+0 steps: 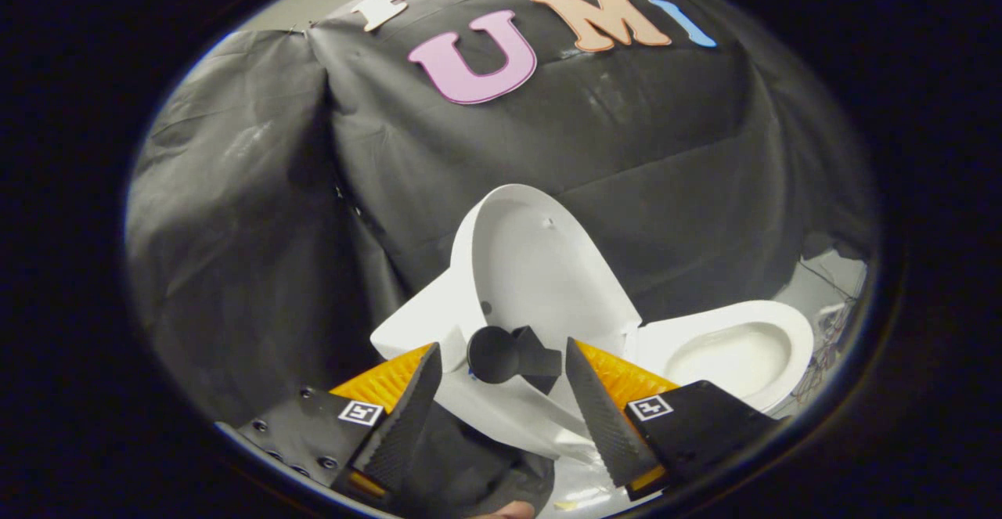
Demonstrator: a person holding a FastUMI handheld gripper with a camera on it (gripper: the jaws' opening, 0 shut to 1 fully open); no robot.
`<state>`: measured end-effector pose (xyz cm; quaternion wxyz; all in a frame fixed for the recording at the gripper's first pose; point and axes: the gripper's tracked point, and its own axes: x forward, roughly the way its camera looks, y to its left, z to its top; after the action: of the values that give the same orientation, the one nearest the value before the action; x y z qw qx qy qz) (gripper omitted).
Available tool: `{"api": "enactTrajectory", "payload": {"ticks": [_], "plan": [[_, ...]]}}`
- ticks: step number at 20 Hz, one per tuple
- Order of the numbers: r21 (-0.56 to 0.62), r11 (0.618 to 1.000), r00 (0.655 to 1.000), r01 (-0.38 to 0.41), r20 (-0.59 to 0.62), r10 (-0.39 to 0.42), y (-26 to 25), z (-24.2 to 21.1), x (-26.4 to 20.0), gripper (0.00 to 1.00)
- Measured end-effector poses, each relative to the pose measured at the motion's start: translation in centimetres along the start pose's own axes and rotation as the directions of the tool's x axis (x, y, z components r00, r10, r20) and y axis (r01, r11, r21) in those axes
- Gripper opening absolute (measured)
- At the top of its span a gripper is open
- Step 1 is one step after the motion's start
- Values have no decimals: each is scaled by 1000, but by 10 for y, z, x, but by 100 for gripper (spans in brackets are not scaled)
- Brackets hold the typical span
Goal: Open the toilet lid.
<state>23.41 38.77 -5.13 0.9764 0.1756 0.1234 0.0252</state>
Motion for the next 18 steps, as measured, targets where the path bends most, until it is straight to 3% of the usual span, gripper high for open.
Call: {"api": "enactTrajectory", "payload": {"ticks": [9, 18], "plan": [[-68, 998, 999, -8, 38, 11, -27, 11, -23, 98], [-82, 992, 990, 94, 111, -85, -103, 50, -79, 98]]}}
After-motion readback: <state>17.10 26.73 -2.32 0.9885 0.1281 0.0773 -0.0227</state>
